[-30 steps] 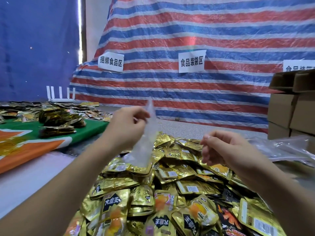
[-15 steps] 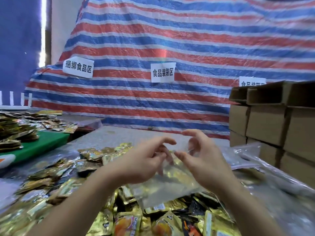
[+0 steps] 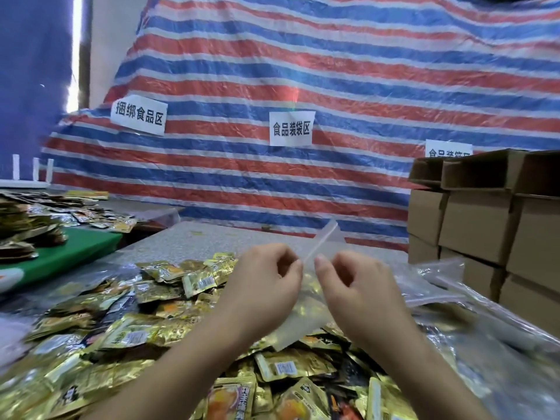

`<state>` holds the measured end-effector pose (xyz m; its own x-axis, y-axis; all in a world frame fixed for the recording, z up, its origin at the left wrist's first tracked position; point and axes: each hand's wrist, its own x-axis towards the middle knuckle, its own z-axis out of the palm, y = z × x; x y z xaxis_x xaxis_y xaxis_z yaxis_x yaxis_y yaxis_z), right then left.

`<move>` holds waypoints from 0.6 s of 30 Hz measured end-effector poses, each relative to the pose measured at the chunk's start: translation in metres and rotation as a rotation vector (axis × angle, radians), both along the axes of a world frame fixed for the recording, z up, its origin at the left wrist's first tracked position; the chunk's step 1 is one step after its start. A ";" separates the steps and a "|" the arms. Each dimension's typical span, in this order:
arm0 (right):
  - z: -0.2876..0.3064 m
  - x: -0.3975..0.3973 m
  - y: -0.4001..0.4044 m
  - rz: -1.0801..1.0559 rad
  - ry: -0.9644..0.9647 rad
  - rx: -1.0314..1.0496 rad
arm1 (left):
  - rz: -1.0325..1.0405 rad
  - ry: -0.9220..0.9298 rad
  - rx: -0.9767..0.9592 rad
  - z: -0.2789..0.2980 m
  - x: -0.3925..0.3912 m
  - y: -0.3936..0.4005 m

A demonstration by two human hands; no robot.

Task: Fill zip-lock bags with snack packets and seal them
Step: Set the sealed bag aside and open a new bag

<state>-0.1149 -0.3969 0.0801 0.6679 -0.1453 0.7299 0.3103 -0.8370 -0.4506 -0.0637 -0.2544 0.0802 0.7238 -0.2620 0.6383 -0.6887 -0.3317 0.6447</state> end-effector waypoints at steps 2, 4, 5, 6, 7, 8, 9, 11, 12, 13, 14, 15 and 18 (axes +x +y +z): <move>-0.002 -0.001 0.005 0.054 0.121 0.073 | -0.051 -0.005 -0.050 -0.002 -0.006 -0.005; -0.002 -0.001 0.008 0.097 0.133 0.153 | -0.114 0.008 -0.064 -0.002 -0.010 -0.007; -0.001 -0.002 0.008 0.126 0.138 0.192 | -0.142 0.012 -0.062 -0.002 -0.011 -0.007; 0.000 -0.001 0.007 0.156 0.153 0.226 | -0.171 0.011 -0.056 -0.001 -0.012 -0.006; 0.002 -0.002 0.006 0.175 0.168 0.245 | -0.197 0.006 -0.046 -0.001 -0.013 -0.004; 0.003 -0.003 0.005 0.186 0.182 0.251 | -0.211 -0.004 -0.029 0.000 -0.014 -0.003; 0.005 -0.003 0.004 0.195 0.192 0.260 | -0.213 -0.017 -0.006 0.000 -0.014 -0.002; 0.007 -0.003 0.002 0.223 0.216 0.298 | -0.198 -0.051 0.042 0.001 -0.014 -0.001; 0.008 -0.003 0.002 0.234 0.229 0.315 | -0.200 -0.064 0.056 0.002 -0.014 0.000; 0.009 -0.004 0.001 0.240 0.239 0.324 | -0.213 -0.072 0.066 0.003 -0.016 0.000; 0.010 -0.004 0.000 0.245 0.245 0.325 | -0.232 -0.078 0.078 0.004 -0.017 0.001; 0.011 -0.005 -0.001 0.250 0.252 0.325 | -0.248 -0.084 0.094 0.006 -0.018 0.002; 0.012 -0.006 -0.002 0.268 0.278 0.341 | -0.253 -0.074 0.138 0.008 -0.017 0.005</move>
<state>-0.1210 -0.3993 0.0922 0.8764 -0.1411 0.4605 0.3235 -0.5358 -0.7799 -0.0804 -0.2496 0.0881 0.5771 -0.5167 0.6324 -0.8041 -0.2244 0.5505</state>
